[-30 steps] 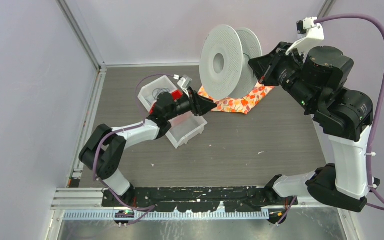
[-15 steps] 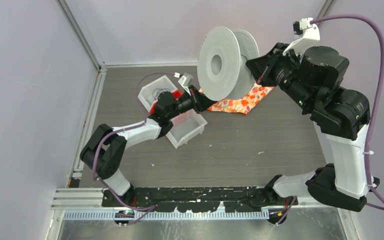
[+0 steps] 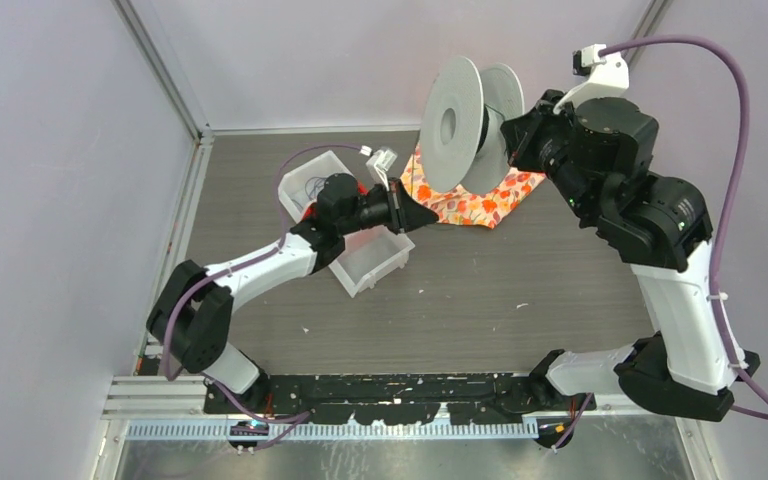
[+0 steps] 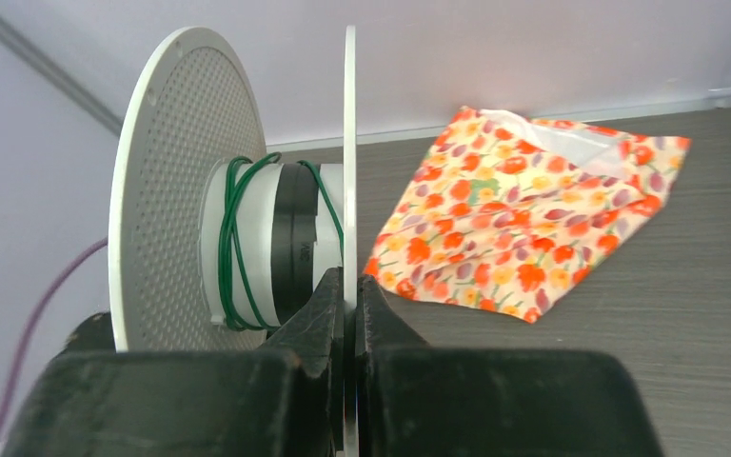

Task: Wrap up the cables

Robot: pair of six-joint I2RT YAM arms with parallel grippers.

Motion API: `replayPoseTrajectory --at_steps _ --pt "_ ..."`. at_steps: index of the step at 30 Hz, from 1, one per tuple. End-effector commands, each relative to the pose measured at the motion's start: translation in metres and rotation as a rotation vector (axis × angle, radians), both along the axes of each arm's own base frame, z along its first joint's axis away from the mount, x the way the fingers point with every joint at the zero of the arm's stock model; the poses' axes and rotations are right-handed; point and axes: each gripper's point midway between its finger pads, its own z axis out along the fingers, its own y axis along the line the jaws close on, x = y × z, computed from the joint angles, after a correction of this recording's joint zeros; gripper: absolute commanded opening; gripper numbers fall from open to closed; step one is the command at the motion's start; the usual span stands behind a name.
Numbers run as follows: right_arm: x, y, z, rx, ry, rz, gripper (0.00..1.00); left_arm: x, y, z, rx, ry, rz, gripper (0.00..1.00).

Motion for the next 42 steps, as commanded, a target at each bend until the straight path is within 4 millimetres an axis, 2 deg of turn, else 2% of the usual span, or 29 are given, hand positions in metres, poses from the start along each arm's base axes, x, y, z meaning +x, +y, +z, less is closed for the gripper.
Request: replayPoseTrajectory --at_steps 1,4,7,9,12,16,20,23,26,33,38,42 --pt "0.016 -0.027 0.039 0.083 -0.152 -0.189 0.00 -0.042 0.001 -0.003 0.133 0.146 -0.103 0.00" --pt "0.023 -0.024 0.043 0.082 -0.162 -0.205 0.00 -0.060 0.001 -0.025 0.206 0.238 -0.160 0.00" --pt "0.032 -0.032 0.043 0.043 -0.160 -0.283 0.00 -0.080 -0.003 -0.036 0.239 0.316 -0.241 0.00" --pt "0.039 -0.038 0.039 0.004 -0.153 -0.342 0.00 -0.094 -0.004 -0.039 0.269 0.343 -0.286 0.00" --pt "0.052 -0.041 0.026 -0.079 -0.128 -0.411 0.00 -0.107 -0.004 -0.033 0.304 0.318 -0.308 0.00" --pt "0.064 -0.031 -0.003 -0.178 -0.061 -0.408 0.00 -0.114 0.000 0.000 0.301 0.229 -0.311 0.00" --pt "0.070 -0.015 -0.040 -0.261 0.031 -0.333 0.00 -0.112 0.008 0.052 0.276 0.061 -0.291 0.00" --pt "0.068 -0.004 -0.069 -0.305 0.101 -0.260 0.00 -0.114 0.014 0.084 0.264 -0.078 -0.307 0.00" --pt "0.061 0.003 -0.087 -0.315 0.149 -0.196 0.00 -0.112 0.016 0.105 0.272 -0.179 -0.311 0.00" --pt "0.034 0.020 -0.107 -0.315 0.244 0.003 0.00 -0.104 0.014 0.130 0.322 -0.263 -0.323 0.00" --pt "-0.001 0.024 -0.127 -0.351 0.314 0.181 0.00 -0.104 0.020 0.142 0.356 -0.339 -0.336 0.01" --pt "-0.036 0.017 -0.132 -0.378 0.359 0.299 0.00 -0.104 0.030 0.138 0.420 -0.382 -0.354 0.00"
